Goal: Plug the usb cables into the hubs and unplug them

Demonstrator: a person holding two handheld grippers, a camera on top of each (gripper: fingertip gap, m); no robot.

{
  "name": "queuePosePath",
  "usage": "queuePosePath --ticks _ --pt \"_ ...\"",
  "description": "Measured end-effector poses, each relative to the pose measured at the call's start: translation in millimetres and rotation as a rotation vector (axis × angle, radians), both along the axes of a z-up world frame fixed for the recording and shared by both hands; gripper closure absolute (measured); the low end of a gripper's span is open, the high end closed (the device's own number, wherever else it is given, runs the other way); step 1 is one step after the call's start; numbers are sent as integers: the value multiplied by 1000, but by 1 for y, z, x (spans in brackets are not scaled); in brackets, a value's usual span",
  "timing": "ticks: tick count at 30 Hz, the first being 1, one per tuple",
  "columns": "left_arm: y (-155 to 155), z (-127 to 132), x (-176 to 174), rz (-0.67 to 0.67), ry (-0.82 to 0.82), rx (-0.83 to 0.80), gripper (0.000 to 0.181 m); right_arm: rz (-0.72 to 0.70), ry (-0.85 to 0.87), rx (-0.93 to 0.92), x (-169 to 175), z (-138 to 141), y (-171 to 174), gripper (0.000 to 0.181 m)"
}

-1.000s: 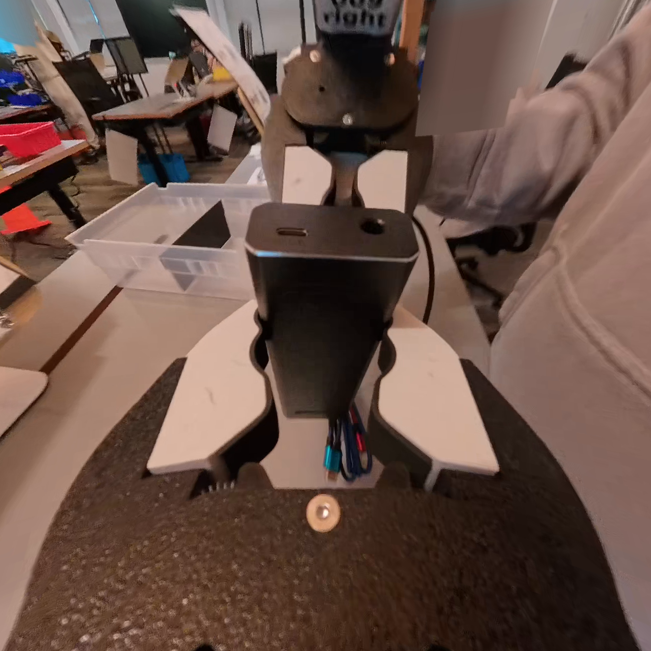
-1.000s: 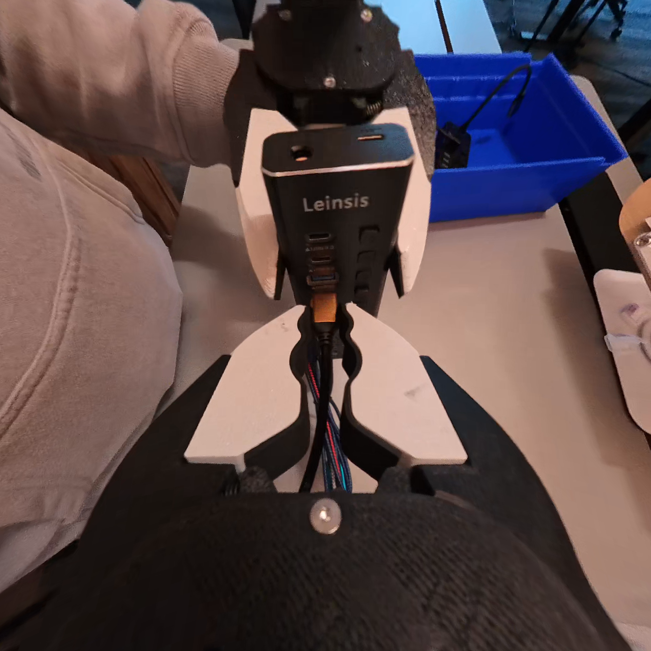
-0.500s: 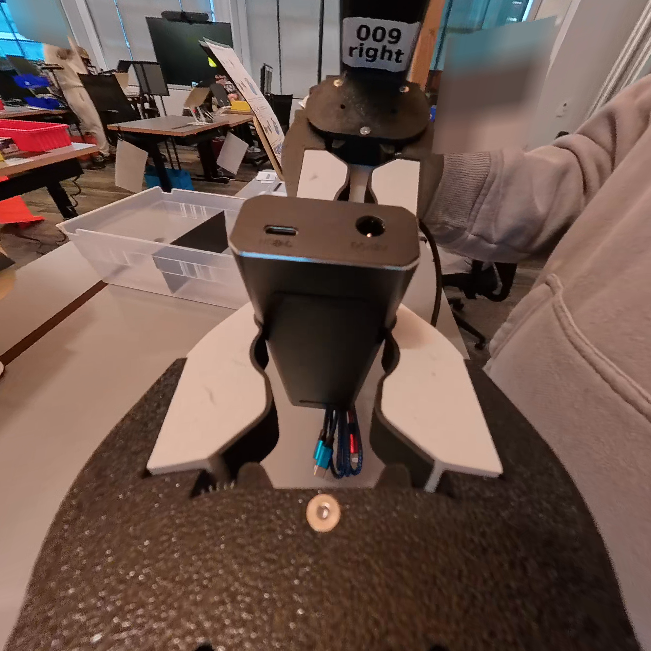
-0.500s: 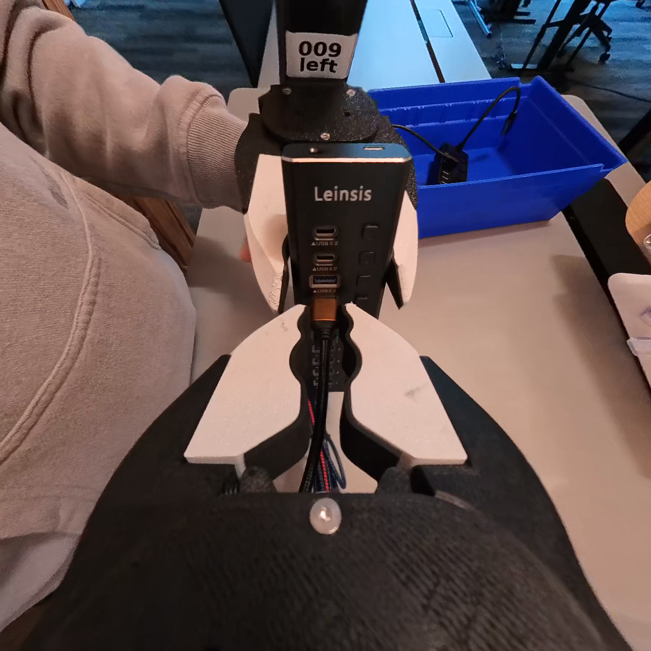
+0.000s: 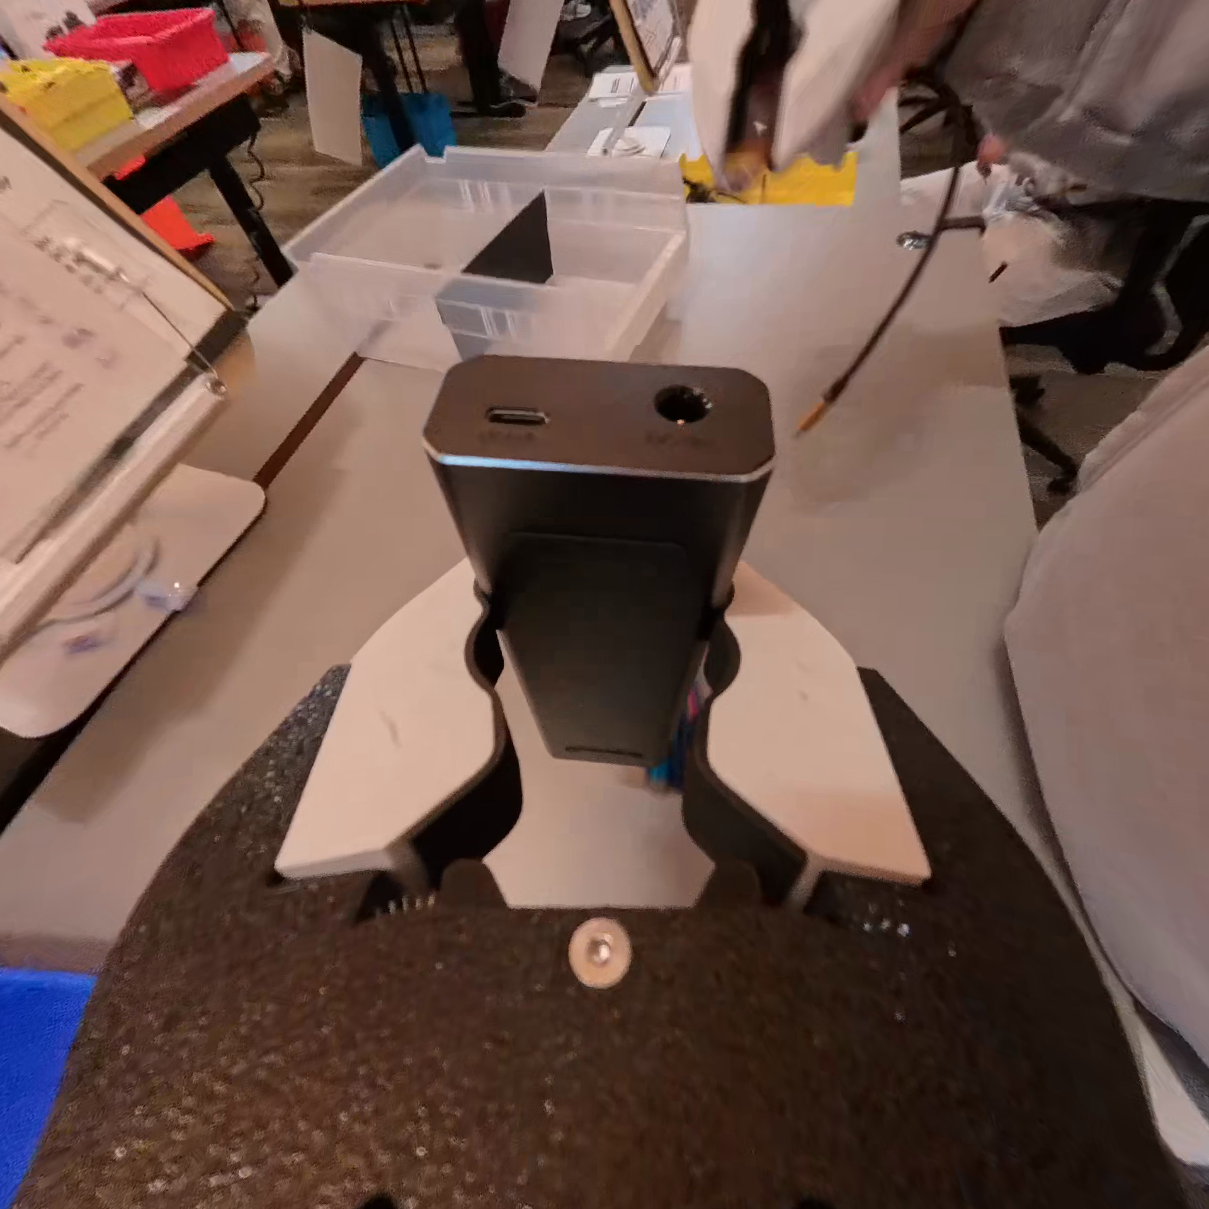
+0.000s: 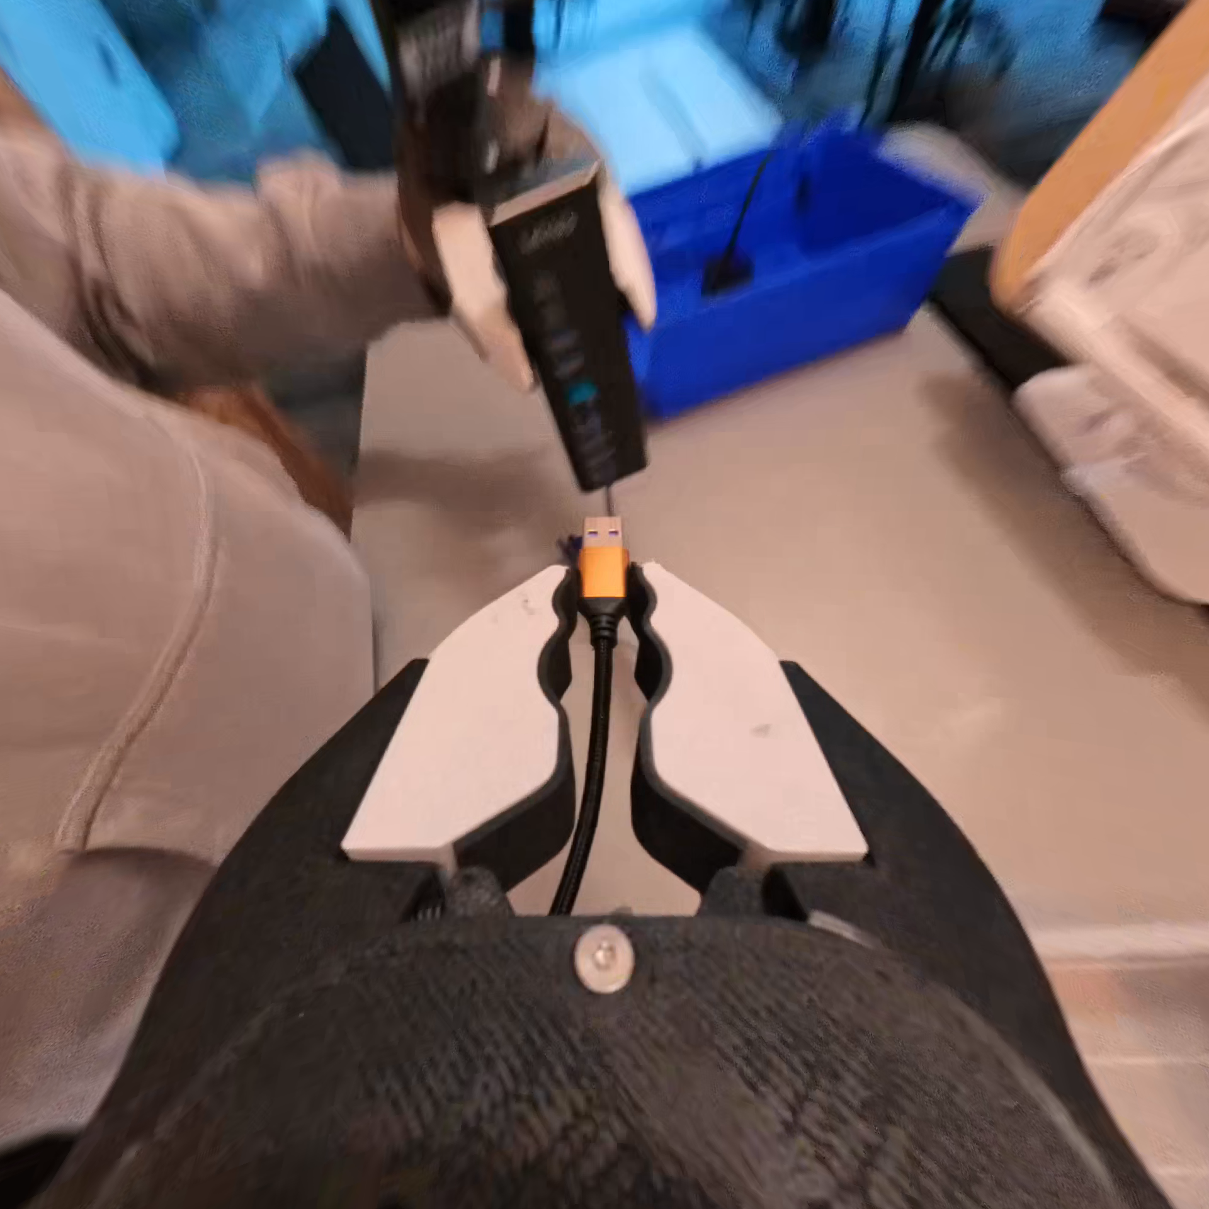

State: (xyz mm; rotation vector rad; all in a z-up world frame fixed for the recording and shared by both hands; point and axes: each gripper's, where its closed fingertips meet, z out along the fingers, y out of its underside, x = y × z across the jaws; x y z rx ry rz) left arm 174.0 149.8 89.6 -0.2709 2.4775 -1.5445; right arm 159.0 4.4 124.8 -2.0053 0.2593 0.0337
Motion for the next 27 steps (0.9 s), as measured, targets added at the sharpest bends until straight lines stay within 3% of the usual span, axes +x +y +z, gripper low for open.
queuePosePath --ticks 1,6,9,12,16,20,24,27 --pt "1 8 0 -4 2 -13 121 -72 -50 38 14 14 -15 166" --pt "-6 28 -8 -3 -16 -68 121 -425 -370 76 80 70 -98 166" --pt "-16 32 -14 -19 -12 -108 121 -556 -536 61 114 84 -141 166" --pt "-22 27 -15 -27 0 -103 121 -667 -812 -13 146 89 -178 166" --pt "-30 26 -17 -42 14 -131 121 -726 -837 -104 179 37 -194 166" --pt "-32 23 -14 -26 28 -134 121 -671 -844 -315 195 -31 -180 166" --pt "-27 19 -12 -11 38 -115 121 -468 -796 -440 192 -82 -156 165" --pt "-21 19 -12 -1 50 -124 121 -283 -719 -577 184 -119 -159 166"
